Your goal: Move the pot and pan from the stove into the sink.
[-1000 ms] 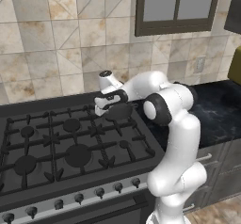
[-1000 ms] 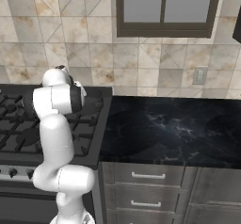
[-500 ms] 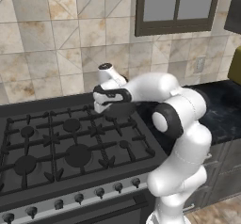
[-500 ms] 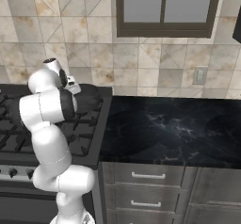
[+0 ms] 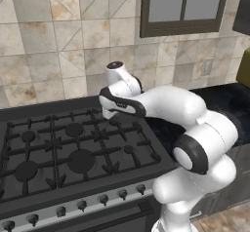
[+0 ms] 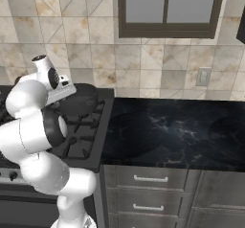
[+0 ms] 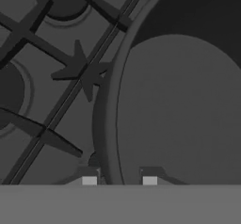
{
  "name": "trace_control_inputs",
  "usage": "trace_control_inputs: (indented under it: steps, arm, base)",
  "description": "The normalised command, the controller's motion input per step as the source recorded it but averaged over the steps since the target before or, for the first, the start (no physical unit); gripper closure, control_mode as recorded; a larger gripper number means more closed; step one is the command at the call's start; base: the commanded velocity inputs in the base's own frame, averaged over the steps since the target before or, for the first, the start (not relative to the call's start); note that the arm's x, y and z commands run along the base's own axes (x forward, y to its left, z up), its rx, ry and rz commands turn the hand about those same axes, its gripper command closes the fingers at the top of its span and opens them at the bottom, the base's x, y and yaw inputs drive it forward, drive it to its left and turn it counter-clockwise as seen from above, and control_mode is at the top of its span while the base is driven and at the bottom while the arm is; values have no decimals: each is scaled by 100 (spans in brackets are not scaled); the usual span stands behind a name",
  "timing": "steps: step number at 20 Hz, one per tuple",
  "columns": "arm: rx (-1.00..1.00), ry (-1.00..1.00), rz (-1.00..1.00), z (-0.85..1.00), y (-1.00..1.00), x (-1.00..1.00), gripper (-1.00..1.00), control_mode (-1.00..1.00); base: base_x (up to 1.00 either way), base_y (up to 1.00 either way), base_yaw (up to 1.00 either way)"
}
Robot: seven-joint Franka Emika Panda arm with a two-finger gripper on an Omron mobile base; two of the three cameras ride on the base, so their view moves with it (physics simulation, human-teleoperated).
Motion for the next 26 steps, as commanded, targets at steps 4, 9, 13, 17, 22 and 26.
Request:
trace_control_inputs:
  steps: [4,9,13,17,22,26]
  arm:
    - [0,-4,9,24,-18,-93,100,-100]
    - [0,-2,9,24,-18,-93,100,-100]
    - [-1,0,12,28,-17,-91,100,-100]
    - [-1,0,14,26,-10,-89,100,-100]
    - [-3,0,17,24,-1,-86,100,-100]
    - [-9,2,16,26,7,-79,100,-100]
  base:
    - [0,0,0]
    - [0,0,0]
    - [0,0,0]
    - [0,0,0]
    - [0,0,0]
    - [0,0,0]
